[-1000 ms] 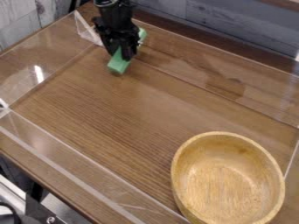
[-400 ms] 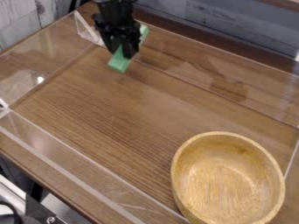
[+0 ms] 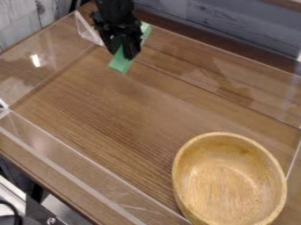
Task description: Put the green block in the brown bowl
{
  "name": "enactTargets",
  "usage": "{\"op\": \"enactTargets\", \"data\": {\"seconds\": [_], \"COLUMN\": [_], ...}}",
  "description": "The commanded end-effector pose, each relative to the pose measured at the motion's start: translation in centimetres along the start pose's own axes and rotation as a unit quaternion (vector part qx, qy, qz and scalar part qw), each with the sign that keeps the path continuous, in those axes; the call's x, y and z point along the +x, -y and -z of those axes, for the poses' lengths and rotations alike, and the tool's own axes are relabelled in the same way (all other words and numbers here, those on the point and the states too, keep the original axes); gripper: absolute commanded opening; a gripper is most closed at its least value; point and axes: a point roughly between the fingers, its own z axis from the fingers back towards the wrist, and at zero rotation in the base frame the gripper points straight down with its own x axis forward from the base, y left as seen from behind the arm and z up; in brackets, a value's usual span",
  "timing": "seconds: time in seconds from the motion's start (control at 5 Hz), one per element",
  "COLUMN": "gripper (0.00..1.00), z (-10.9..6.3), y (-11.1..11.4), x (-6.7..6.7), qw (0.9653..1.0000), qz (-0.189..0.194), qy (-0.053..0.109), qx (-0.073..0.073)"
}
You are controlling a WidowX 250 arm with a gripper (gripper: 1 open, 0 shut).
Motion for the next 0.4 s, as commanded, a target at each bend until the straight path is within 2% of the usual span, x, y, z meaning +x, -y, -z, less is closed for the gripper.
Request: {"op": "enactTargets", "data": {"seconds": [0.0,0.2], "gripper": [0.0,0.0], "z": [-2.7,-3.3], "y": [1.8,3.7], "x": [0.3,-0.4], "qw": [0.9993,0.9988], "qz": [0.021,0.036], "qy": [0.031,0.033], "qx": [0.007,0.002]}}
